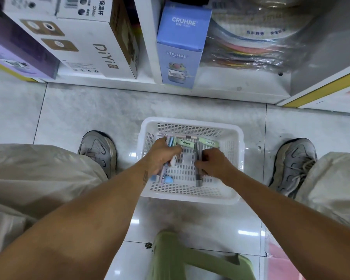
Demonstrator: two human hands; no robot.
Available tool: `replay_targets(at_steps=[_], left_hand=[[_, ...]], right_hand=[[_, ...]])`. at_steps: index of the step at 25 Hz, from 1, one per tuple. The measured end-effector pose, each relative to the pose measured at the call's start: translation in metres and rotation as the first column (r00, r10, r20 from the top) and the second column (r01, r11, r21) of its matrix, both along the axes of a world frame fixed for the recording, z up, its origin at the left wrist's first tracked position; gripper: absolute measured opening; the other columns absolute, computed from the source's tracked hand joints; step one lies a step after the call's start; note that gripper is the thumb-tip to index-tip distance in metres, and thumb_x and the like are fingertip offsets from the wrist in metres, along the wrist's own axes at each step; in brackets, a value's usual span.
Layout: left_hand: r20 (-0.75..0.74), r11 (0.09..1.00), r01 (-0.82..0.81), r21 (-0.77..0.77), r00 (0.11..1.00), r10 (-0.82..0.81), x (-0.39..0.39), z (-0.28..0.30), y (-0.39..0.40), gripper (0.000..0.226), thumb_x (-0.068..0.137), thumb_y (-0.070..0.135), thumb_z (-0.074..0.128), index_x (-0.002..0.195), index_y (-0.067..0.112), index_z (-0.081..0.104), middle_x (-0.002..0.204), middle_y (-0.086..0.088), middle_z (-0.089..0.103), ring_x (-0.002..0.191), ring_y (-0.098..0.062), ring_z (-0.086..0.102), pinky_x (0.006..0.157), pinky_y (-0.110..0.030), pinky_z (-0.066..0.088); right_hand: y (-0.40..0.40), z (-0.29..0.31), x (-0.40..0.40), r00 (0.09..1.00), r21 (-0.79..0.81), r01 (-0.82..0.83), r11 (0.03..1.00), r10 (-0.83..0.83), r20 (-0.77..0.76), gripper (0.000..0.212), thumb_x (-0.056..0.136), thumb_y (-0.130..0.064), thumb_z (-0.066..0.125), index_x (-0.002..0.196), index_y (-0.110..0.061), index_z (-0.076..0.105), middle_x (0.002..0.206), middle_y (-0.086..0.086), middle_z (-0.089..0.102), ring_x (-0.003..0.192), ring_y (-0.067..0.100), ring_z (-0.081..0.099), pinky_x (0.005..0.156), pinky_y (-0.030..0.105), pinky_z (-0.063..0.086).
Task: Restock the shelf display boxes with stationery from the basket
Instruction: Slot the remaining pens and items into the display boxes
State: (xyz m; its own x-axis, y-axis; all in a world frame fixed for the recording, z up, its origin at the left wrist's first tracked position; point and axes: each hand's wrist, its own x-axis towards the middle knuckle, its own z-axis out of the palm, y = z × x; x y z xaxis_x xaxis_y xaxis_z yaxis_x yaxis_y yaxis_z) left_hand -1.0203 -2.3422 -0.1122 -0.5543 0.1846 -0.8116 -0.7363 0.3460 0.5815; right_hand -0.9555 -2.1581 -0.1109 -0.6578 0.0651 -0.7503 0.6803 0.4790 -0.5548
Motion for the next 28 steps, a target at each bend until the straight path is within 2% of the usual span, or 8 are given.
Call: replay_targets(at_steps=[2,4,9,13,18,22,26,28], left_hand=[[0.082,0.989,-0.051,0.137,0.996,0.04,0.001,0.013,0.003,0.037,0.074,0.004,0.081,0.108,0.004,0.067,0.094,-0.018,0.075,0.081,-0.028,0.075,0.071,-0.044,0.062],[0.116,0.963,-0.083,0.257,0.992,0.054,0.002,0.028,0.01,0.037,0.076,0.002,0.08,0.112,0.0,0.068,0.101,-0.023,0.073,0.092,-0.038,0.072,0.081,-0.054,0.058],[0.041,0.907,-0.018,0.421,0.999,0.001,-0.013,0.083,0.022,0.036,0.08,0.006,0.077,0.114,-0.004,0.068,0.107,-0.031,0.069,0.099,-0.045,0.067,0.092,-0.058,0.052],[-0.105,0.906,0.026,0.423,0.994,0.021,-0.035,0.16,0.035,0.03,0.08,0.001,0.076,0.108,-0.004,0.071,0.103,-0.03,0.07,0.089,-0.041,0.071,0.084,-0.054,0.057],[-0.41,0.899,0.104,0.425,0.908,0.089,-0.051,0.267,0.048,0.023,0.078,-0.007,0.075,0.096,0.009,0.075,0.093,-0.017,0.076,0.081,-0.028,0.075,0.063,-0.035,0.06],[-0.643,0.938,0.069,0.34,0.745,0.178,-0.059,0.343,0.063,0.035,0.074,-0.007,0.078,0.105,0.008,0.069,0.093,-0.007,0.077,0.086,-0.022,0.075,0.064,-0.029,0.059],[-0.867,1.0,-0.026,0.015,0.498,0.026,-0.068,0.393,0.082,0.032,0.071,0.022,0.081,0.099,0.012,0.068,0.089,-0.006,0.075,0.082,-0.022,0.072,0.07,-0.04,0.061],[-0.894,0.999,-0.042,0.01,0.448,0.028,-0.073,0.412,0.092,0.035,0.068,0.031,0.078,0.098,0.015,0.07,0.087,-0.002,0.075,0.082,-0.021,0.072,0.073,-0.041,0.06]], right_hand=[[0.001,0.015,-0.01,0.985,-0.261,0.169,0.95,-0.154,0.078,0.007,0.085,-0.007,0.07,0.078,-0.004,0.072,0.061,0.008,0.065,0.053,0.016,0.058,0.051,0.024,0.049],[0.003,0.032,-0.019,0.976,-0.424,0.216,0.88,-0.182,0.12,0.005,0.084,-0.005,0.072,0.081,-0.002,0.075,0.066,0.013,0.064,0.055,0.017,0.057,0.051,0.026,0.048],[0.016,0.095,-0.045,0.993,-0.569,0.116,0.814,-0.082,0.085,0.005,0.088,0.002,0.068,0.088,-0.001,0.072,0.075,0.015,0.065,0.06,0.017,0.058,0.055,0.024,0.049],[0.024,0.173,-0.062,0.988,-0.56,0.087,0.824,-0.142,-0.055,0.016,0.089,0.008,0.064,0.083,-0.005,0.071,0.071,0.01,0.064,0.058,0.014,0.057,0.055,0.02,0.049],[0.033,0.289,-0.075,0.948,-0.474,-0.065,0.878,-0.094,-0.304,0.014,0.087,0.009,0.064,0.097,-0.001,0.066,0.073,0.01,0.06,0.057,0.018,0.054,0.05,0.022,0.045],[0.035,0.366,-0.074,0.88,-0.425,-0.082,0.901,-0.135,-0.456,0.016,0.09,0.012,0.06,0.097,0.0,0.067,0.072,0.009,0.064,0.058,0.017,0.055,0.053,0.022,0.046],[0.034,0.415,-0.08,0.796,-0.264,-0.091,0.96,-0.089,-0.599,0.014,0.09,0.016,0.055,0.095,0.007,0.064,0.071,0.012,0.06,0.062,0.019,0.054,0.061,0.03,0.045],[0.038,0.433,-0.084,0.755,-0.177,-0.107,0.978,-0.036,-0.655,0.017,0.089,0.016,0.058,0.081,0.002,0.066,0.059,0.005,0.062,0.053,0.015,0.057,0.058,0.027,0.049]])
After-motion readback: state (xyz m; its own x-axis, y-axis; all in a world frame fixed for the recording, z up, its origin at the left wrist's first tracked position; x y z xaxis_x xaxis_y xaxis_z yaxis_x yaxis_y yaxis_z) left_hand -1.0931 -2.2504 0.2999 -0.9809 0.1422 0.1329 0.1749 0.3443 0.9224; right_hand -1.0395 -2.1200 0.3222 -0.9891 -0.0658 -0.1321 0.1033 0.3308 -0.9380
